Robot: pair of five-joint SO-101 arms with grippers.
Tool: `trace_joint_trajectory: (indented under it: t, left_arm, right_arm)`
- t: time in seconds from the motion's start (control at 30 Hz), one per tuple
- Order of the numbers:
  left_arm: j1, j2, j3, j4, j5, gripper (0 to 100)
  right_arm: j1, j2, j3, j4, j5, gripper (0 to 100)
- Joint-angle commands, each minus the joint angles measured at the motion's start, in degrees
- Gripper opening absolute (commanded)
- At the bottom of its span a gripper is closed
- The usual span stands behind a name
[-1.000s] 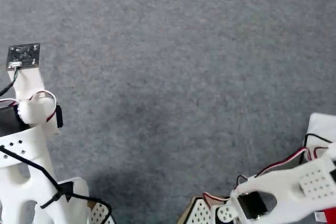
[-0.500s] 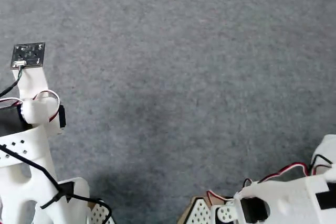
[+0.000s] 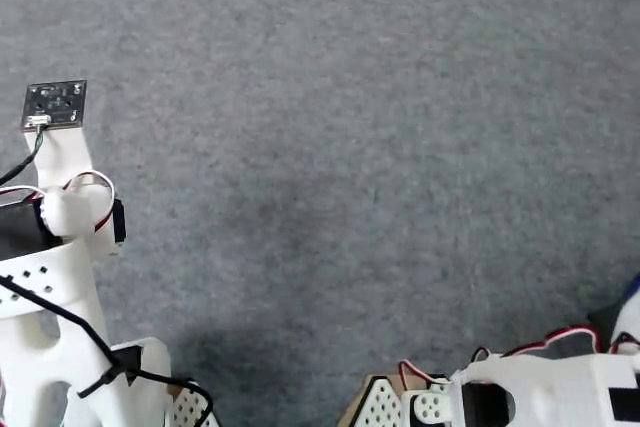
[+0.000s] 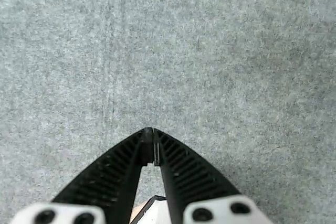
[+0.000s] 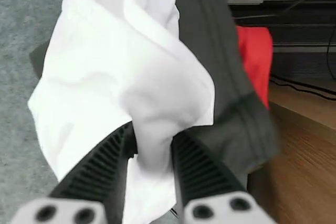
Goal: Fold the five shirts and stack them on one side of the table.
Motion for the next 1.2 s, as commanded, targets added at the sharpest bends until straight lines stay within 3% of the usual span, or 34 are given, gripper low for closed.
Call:
trace_joint_trajectory:
  t: [0.0,0.47,0.57,0.73,0.9,1.07,1.17]
  left_arm:
    - [0.62,-0.22,-1.49,-0.79,0.09,2]
    - [0.62,-0.22,-1.49,-0.88,-0.18,2]
    - [0.62,-0.22,-1.49,-1.67,-0.18,2]
    - [0.44,-0.22,-1.49,-2.46,-0.18,2]
    - [0.62,-0.22,-1.49,-2.55,0.00,2]
    - [0.62,-0.22,1.32,-5.36,0.26,2]
    - [0.62,-0.40,5.80,-7.12,0.35,2]
  right_arm:
    - [2.59,-4.35,0.66,0.79,1.67,0.8]
    - [4.62,-4.26,0.75,0.79,4.57,1.9]
    - [4.79,-4.35,0.66,0.79,9.93,10.1]
    - [7.43,-4.79,0.13,0.88,8.26,25.0]
    - [7.52,-11.38,0.66,0.88,8.09,28.1]
    - [-1.71,-20.18,4.70,0.88,8.00,25.7]
    - [-12.70,-24.31,14.02,0.79,8.09,12.4]
